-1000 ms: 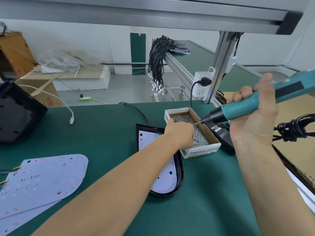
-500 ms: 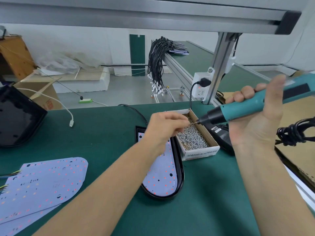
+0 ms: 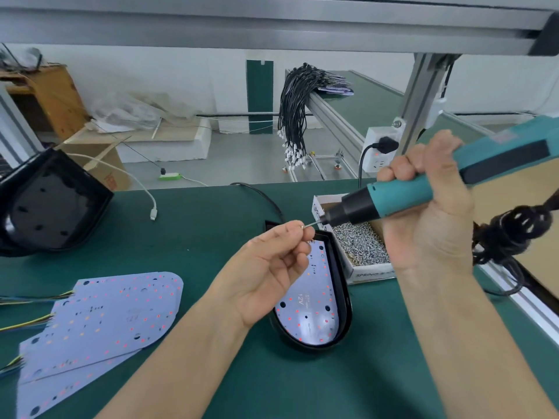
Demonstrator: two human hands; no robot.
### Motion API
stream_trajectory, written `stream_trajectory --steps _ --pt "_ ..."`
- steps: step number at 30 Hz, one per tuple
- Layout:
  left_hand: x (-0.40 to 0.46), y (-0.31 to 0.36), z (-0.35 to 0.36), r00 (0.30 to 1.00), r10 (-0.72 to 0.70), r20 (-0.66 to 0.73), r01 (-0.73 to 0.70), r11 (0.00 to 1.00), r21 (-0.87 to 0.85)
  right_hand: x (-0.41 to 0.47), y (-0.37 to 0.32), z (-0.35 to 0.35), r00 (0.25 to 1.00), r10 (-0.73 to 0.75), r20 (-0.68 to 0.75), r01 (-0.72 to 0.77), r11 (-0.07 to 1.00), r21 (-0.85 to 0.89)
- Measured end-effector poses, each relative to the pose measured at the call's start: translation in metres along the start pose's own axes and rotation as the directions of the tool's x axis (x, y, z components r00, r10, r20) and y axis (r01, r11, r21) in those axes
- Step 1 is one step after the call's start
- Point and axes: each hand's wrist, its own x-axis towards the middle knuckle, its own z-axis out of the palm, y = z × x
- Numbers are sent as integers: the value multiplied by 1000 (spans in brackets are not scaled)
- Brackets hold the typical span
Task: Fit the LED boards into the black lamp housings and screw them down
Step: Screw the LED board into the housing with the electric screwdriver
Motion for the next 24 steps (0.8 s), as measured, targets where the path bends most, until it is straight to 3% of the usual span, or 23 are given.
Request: stream_trajectory --steps 8,15,24 --pt "-3 0 2 1000 1 3 -1 1000 -7 -2 3 3 1000 -24 20 24 1000 1" --pt "-2 -3 5 998 -43 -44 34 982 -185 -2 5 -2 999 -41 4 41 999 11" --pt "-3 -4 5 999 9 -42 -17 984 -178 -1 9 -1 999 -34 -2 34 999 15"
